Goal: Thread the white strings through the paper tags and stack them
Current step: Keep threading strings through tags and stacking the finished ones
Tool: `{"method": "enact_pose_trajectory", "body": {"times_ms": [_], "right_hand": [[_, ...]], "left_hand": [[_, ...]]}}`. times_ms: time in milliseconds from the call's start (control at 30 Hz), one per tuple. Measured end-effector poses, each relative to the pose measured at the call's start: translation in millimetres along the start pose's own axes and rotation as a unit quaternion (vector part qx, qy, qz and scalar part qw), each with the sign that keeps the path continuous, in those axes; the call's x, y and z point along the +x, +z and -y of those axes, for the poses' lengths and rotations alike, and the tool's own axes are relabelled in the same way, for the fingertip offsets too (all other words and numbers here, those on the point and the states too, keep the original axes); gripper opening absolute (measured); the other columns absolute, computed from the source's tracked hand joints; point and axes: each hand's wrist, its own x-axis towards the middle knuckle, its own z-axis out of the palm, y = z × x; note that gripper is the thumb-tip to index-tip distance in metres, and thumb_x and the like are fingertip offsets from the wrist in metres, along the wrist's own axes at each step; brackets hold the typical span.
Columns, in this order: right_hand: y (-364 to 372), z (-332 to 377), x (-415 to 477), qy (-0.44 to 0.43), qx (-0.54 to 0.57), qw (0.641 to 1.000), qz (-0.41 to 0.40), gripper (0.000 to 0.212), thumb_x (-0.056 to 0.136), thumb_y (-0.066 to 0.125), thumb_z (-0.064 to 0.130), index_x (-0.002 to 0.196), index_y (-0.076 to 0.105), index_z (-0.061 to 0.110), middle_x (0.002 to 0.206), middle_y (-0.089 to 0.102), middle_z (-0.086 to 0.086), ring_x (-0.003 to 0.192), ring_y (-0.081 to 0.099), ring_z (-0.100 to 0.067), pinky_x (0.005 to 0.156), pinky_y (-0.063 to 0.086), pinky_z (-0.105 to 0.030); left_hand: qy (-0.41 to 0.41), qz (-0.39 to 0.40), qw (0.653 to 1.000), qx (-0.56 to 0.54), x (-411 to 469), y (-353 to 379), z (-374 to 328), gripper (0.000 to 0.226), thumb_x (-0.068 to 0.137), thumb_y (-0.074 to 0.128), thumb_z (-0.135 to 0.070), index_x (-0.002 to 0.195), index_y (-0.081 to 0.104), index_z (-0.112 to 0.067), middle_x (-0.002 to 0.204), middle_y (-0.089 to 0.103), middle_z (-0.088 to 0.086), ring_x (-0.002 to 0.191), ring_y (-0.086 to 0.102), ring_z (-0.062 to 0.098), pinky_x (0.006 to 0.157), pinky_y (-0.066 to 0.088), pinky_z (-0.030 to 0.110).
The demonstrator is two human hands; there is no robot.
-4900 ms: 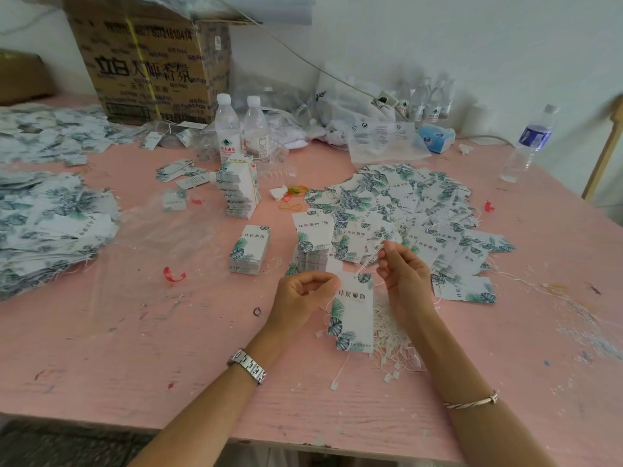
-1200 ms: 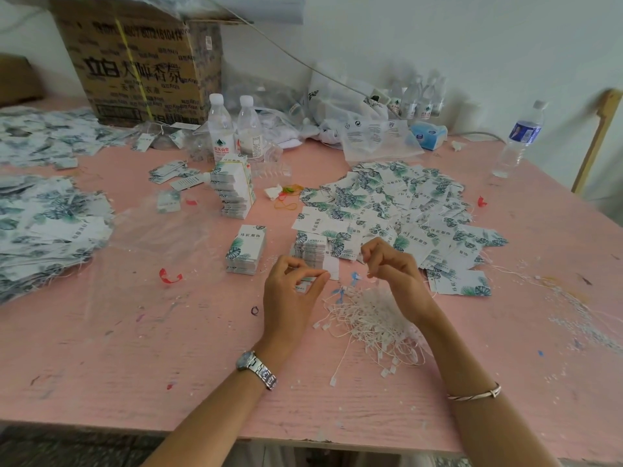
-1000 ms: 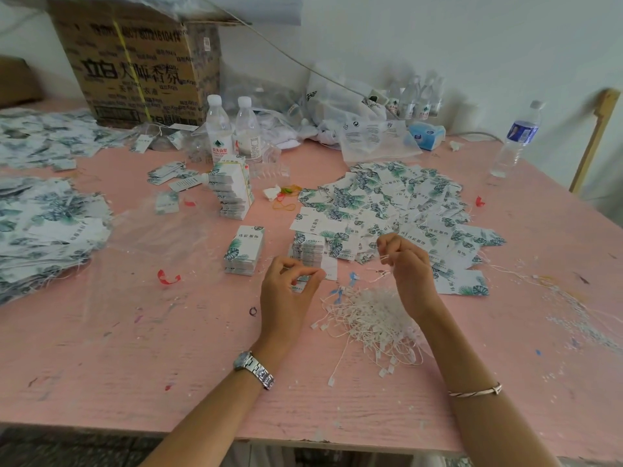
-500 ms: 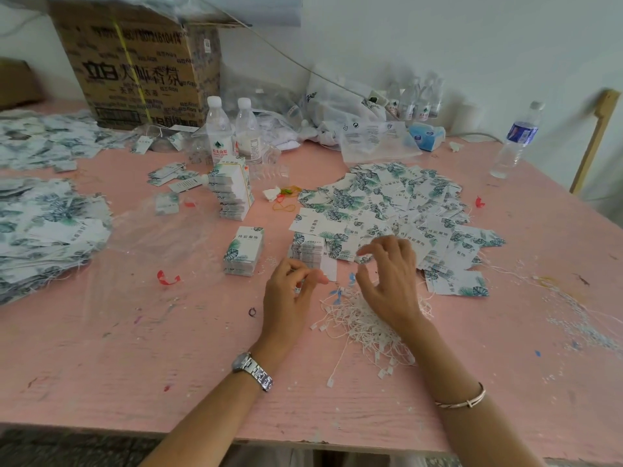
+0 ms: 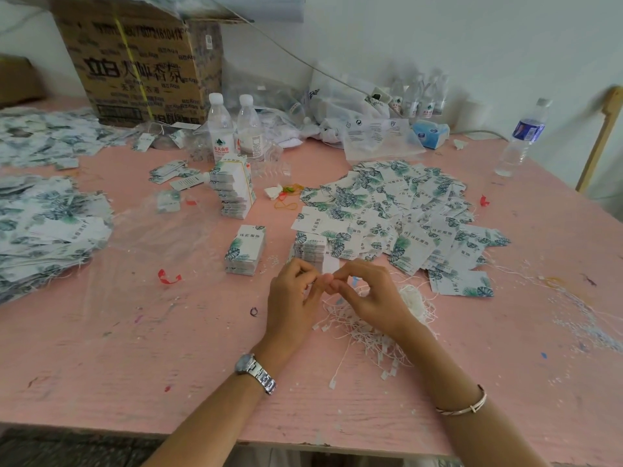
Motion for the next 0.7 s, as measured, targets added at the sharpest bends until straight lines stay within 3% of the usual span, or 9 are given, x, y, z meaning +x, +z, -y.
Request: {"method": "enact_pose_trajectory", "body": {"times_ms": [267, 367, 433, 500, 567, 700], "right_hand": [[1, 3, 0, 0.048, 0.071, 0.996, -0.002, 0.01, 0.09, 0.068, 0.0, 0.086, 0.073, 0.008, 0.076, 0.071, -0.004, 0.072, 0.064, -0.027, 0.071, 0.051, -0.044], [2, 3, -2, 0.096, 0.129, 0.987, -0.006, 0.008, 0.093, 0.064, 0.0, 0.086, 0.067, 0.003, 0.065, 0.059, -0.012, 0.06, 0.052, -0.026, 0.06, 0.044, -0.04], [1, 3, -2, 0.129, 0.184, 0.974, -0.028, 0.009, 0.096, 0.061, 0.001, 0.087, 0.062, -0.001, 0.056, 0.038, -0.008, 0.052, 0.034, -0.014, 0.053, 0.032, -0.026], [-1, 4, -1, 0.151, 0.23, 0.96, -0.056, 0.011, 0.095, 0.061, 0.007, 0.086, 0.061, 0.001, 0.055, 0.032, 0.002, 0.049, 0.026, -0.007, 0.05, 0.027, -0.016], [-4, 5, 0, 0.168, 0.277, 0.943, -0.073, 0.009, 0.091, 0.063, 0.013, 0.083, 0.064, 0.009, 0.054, 0.033, 0.005, 0.046, 0.025, -0.006, 0.046, 0.025, -0.014], [-10, 3, 2, 0.213, 0.389, 0.892, -0.09, 0.011, 0.088, 0.064, 0.016, 0.078, 0.068, 0.021, 0.055, 0.029, 0.007, 0.046, 0.019, -0.008, 0.041, 0.018, -0.018]], "left_hand": [[-0.005, 0.01, 1.0, 0.011, -1, 0, 0, 0.037, 0.099, 0.052, -0.048, 0.082, 0.074, -0.023, 0.084, 0.053, -0.005, 0.073, 0.056, 0.017, 0.057, 0.049, 0.045], [0.0, -0.005, 1.0, 0.023, -1, -3, -5, 0.043, 0.1, 0.049, -0.053, 0.082, 0.073, -0.022, 0.085, 0.055, -0.004, 0.075, 0.058, 0.017, 0.057, 0.05, 0.046], [0.003, -0.034, 0.998, 0.047, -2, -4, -10, 0.042, 0.1, 0.049, -0.05, 0.085, 0.071, -0.019, 0.088, 0.058, -0.003, 0.079, 0.059, 0.018, 0.062, 0.052, 0.047], [0.022, -0.063, 0.992, 0.103, -3, -5, -13, 0.029, 0.098, 0.056, -0.041, 0.091, 0.071, -0.016, 0.093, 0.057, -0.002, 0.084, 0.057, 0.018, 0.072, 0.05, 0.041], [0.045, -0.084, 0.982, 0.16, -3, -4, -14, 0.017, 0.095, 0.062, -0.032, 0.099, 0.071, -0.018, 0.098, 0.057, -0.001, 0.089, 0.054, 0.018, 0.078, 0.046, 0.036], [0.093, -0.125, 0.953, 0.259, 1, -5, -18, 0.02, 0.091, 0.067, -0.025, 0.11, 0.073, -0.022, 0.104, 0.06, 0.004, 0.092, 0.05, 0.022, 0.077, 0.042, 0.035]]}}
